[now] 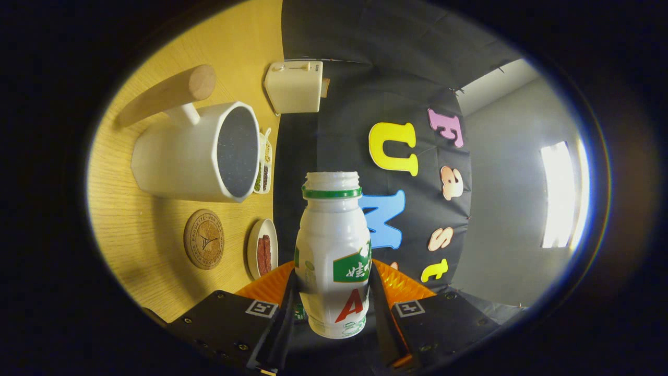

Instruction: Take the bottle from table, then pour the juice into the cup, finally place the bottle on the coaster

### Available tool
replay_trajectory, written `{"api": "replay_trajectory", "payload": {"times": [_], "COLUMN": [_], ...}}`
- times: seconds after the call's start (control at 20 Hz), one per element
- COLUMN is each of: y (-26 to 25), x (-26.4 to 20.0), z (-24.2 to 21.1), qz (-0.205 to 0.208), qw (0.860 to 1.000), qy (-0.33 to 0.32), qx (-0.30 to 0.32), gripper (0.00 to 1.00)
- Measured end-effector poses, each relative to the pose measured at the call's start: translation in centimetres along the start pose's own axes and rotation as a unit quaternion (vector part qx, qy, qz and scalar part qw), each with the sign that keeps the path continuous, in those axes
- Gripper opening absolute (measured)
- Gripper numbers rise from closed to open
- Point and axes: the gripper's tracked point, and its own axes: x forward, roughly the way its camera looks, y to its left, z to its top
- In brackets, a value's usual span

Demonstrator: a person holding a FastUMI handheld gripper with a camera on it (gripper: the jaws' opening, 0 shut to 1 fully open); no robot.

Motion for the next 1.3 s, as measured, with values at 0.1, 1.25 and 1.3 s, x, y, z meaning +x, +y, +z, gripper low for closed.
{"api": "replay_trajectory", "payload": {"times": [0.1,1.25,1.3], "y": [-0.2,-0.48,-0.51], "x": [-0.03,0.38,0.37], "z": [-0.03,-0.46,-0.49], "qz": [0.0,-0.009,-0.01], "qw": [1.0,0.999,0.998], "qy": [0.001,0.003,0.003], "qx": [-0.012,-0.052,-0.054], "gripper": [0.66,0.66,0.67]}}
